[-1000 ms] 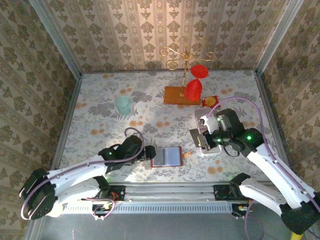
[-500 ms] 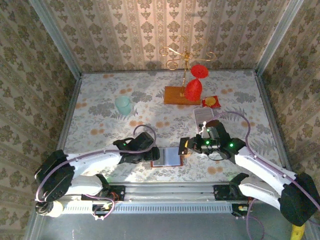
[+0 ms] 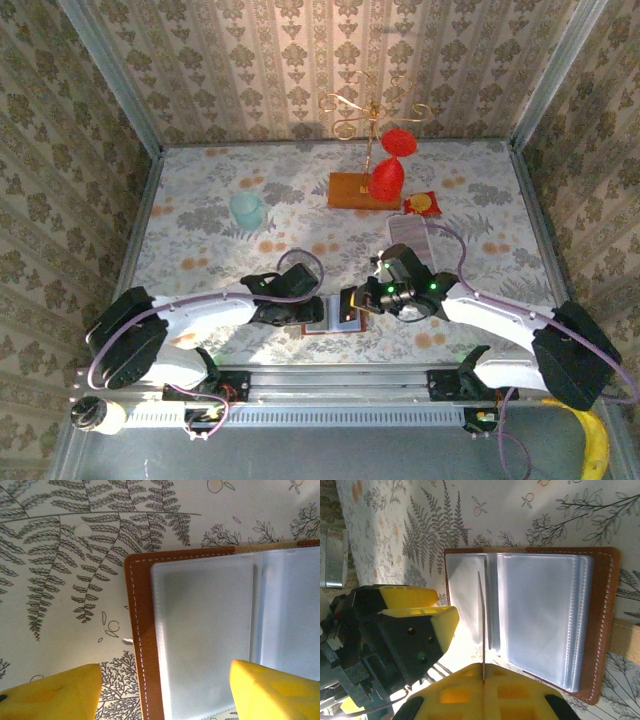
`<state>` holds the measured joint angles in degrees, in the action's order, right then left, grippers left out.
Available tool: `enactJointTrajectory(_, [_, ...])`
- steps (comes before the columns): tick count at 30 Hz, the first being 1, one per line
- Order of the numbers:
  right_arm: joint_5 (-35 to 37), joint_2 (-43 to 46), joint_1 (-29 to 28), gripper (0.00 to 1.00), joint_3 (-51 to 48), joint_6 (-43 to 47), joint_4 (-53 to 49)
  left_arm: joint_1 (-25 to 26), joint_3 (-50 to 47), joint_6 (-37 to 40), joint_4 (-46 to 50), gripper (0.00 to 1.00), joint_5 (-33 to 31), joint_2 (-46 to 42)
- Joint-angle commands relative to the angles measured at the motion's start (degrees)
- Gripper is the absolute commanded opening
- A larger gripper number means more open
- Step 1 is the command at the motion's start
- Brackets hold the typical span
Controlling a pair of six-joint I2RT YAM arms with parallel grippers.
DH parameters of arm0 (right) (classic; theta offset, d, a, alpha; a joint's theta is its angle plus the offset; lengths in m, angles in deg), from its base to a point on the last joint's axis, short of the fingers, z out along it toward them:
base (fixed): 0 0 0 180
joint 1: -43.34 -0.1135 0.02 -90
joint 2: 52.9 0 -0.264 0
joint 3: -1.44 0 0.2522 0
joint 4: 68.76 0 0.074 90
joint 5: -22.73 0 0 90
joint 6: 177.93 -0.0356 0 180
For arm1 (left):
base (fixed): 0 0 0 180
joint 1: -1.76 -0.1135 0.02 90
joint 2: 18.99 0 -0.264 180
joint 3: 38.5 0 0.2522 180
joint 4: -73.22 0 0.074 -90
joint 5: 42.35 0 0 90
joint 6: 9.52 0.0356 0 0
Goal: Put the credit cards into the card holder
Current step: Insert the credit card into the card slot.
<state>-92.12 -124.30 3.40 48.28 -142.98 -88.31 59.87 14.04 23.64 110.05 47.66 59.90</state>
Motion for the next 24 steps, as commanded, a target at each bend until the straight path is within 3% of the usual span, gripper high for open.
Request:
enactJointTrajectory(1, [0.9, -2.5, -1.0, 0.0, 2.5, 1.7, 1.5, 0.5, 2.2, 1.2, 1.5, 0.67, 0.6, 1.4])
enactJointTrajectory(24, [4.0, -11.7, -3.5, 0.0, 2.8, -1.2, 7.9, 0.5, 1.3, 0.6, 1.1, 0.44, 2.5, 5.4])
